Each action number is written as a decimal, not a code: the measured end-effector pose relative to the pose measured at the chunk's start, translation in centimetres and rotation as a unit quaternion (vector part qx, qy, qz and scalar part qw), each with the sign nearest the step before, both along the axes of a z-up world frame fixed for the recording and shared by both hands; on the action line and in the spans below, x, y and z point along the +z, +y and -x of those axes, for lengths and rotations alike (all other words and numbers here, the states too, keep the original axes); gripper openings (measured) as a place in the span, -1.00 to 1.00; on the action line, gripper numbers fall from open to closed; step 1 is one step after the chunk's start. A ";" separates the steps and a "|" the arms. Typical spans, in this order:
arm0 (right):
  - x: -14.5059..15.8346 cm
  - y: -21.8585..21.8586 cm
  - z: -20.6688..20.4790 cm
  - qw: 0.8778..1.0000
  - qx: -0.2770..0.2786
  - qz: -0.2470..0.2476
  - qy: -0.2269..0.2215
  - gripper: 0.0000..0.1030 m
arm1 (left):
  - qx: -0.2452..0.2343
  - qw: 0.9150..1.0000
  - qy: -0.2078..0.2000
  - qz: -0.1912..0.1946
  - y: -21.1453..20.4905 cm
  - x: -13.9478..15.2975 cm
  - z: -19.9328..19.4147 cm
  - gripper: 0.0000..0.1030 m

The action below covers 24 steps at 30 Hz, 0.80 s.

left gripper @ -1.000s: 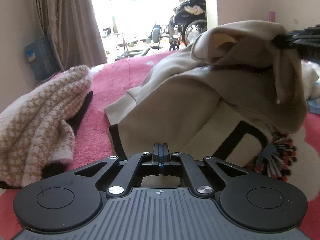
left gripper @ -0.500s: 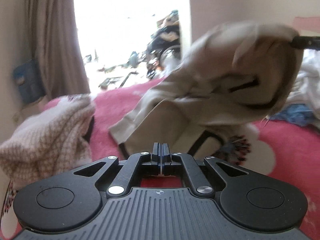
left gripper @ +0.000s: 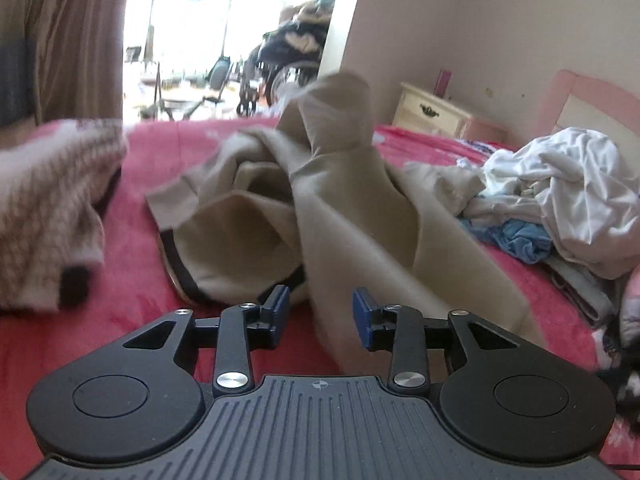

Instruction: Fold clothes

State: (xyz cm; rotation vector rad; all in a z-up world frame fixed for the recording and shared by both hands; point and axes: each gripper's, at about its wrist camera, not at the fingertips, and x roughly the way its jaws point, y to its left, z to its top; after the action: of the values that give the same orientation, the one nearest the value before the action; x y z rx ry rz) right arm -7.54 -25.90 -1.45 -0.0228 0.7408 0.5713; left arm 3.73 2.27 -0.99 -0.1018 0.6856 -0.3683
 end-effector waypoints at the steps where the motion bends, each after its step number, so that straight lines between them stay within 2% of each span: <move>1: 0.4 -0.6 -0.3 1.000 -0.004 -0.011 -0.002 -0.20 | -0.003 1.000 0.004 0.000 -0.2 -0.2 -0.3 -0.12; 2: 1.0 -1.2 -0.4 1.000 -0.013 -0.024 -0.008 0.13 | -0.005 1.000 0.005 0.000 -0.5 -0.4 -0.6 -0.04; 3: 1.6 -1.9 -0.7 0.999 -0.030 -0.042 -0.018 0.35 | -0.006 1.000 0.003 0.001 -0.6 -0.5 -0.7 0.10; 4: 1.9 -2.6 -1.6 0.997 -0.046 -0.056 -0.022 0.43 | -0.003 1.000 -0.002 0.001 -0.8 -0.4 -0.7 0.22; 5: 2.1 -3.2 -2.9 0.996 -0.060 -0.065 -0.019 0.59 | 0.000 1.000 -0.004 0.001 -1.1 -0.6 -1.1 0.30; 6: 2.2 -3.8 -4.2 0.994 -0.075 -0.074 -0.017 0.77 | 0.001 1.000 -0.002 0.002 -1.4 -0.9 -1.6 0.46; 7: 2.2 -4.2 -5.7 0.993 -0.087 -0.081 -0.009 0.85 | 0.002 1.000 0.004 0.003 -1.6 -1.3 -2.2 0.52; 11: 0.4 -4.2 -12.3 0.987 -0.120 -0.098 0.043 0.93 | 0.010 0.999 0.020 -0.030 -3.1 -3.1 -4.7 0.53; 15: -2.4 -2.8 -16.8 0.982 -0.148 -0.095 0.070 0.96 | 0.035 0.997 0.038 -0.051 -3.6 -4.6 -5.8 0.47; 20: -5.8 -0.3 -20.5 0.977 -0.164 -0.075 0.111 0.98 | 0.043 0.995 0.033 -0.087 -4.3 -5.0 -5.7 0.19; 22: -6.6 0.6 -20.6 0.977 -0.170 -0.057 0.112 0.98 | 0.047 0.994 0.027 -0.100 -4.5 -5.0 -5.5 -0.01; 23: -6.9 0.8 -20.6 0.977 -0.175 -0.055 0.113 0.95 | 0.050 0.993 0.025 -0.104 -4.6 -5.0 -5.3 -0.05; 24: -7.1 1.0 -20.6 0.976 -0.180 -0.053 0.114 0.84 | 0.052 0.993 0.023 -0.107 -4.6 -5.0 -5.2 -0.18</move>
State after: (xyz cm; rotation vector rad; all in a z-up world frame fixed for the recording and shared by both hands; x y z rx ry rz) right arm 13.03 -24.93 -8.58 0.2748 0.9112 0.2677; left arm 8.95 -2.38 -6.02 0.0583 0.7577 -0.1910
